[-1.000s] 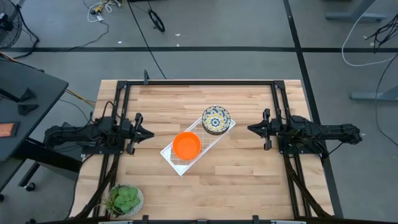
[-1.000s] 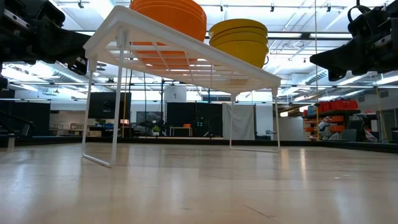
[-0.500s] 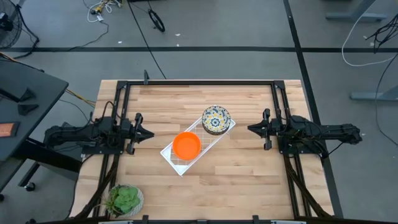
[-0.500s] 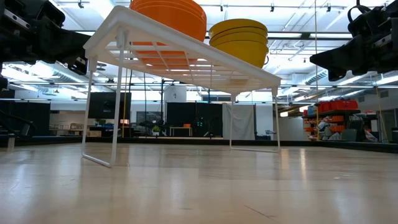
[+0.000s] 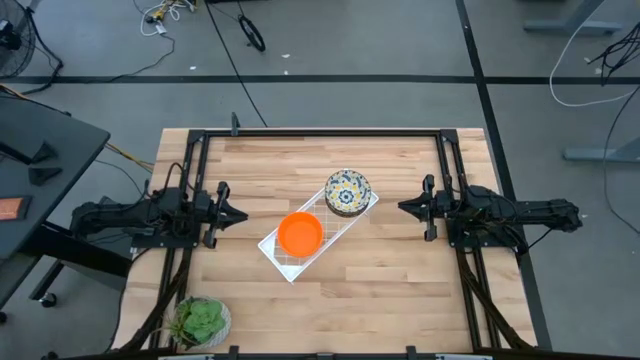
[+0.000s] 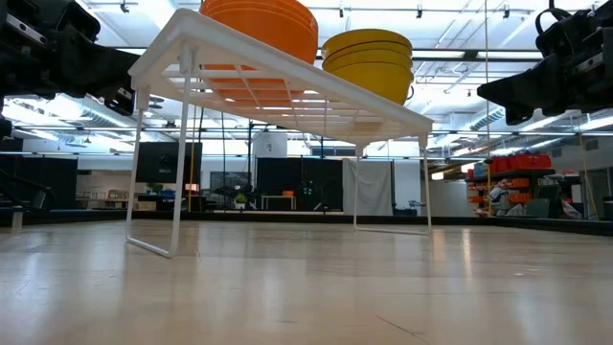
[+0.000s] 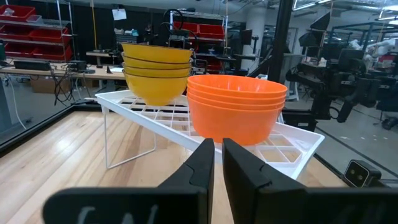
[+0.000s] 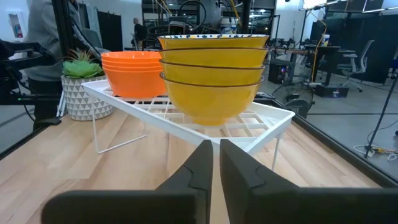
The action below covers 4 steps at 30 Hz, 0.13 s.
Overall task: Pick & Place Mini bowls
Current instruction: Return to Home Position
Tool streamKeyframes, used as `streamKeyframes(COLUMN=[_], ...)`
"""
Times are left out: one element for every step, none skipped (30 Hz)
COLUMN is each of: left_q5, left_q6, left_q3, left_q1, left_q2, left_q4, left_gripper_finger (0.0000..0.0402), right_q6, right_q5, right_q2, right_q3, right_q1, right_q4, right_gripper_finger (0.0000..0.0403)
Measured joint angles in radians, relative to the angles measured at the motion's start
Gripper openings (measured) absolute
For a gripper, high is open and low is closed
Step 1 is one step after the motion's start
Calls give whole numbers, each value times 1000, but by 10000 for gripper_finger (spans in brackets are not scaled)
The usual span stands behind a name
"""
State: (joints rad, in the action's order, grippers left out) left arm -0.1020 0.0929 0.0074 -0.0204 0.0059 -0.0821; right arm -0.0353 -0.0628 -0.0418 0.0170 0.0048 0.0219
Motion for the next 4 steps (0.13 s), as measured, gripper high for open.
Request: streamKeyframes(left_q5=[0, 0, 0, 0], left_q6=[0, 0, 0, 0], left_q3=[0, 0, 0, 0], left_q1=[0, 0, 0, 0], left_q2=[0, 0, 0, 0], left_q4=[0, 0, 0, 0], left_gripper_finger=[35, 35, 35, 35], right_q6=[0, 0, 0, 0], right_q5=[0, 0, 0, 0], right_q2=[0, 0, 0, 0], right_q3=[0, 0, 0, 0], right_q1=[0, 0, 0, 0], right_q4=[0, 0, 0, 0], right_gripper_finger=[35, 35, 35, 35])
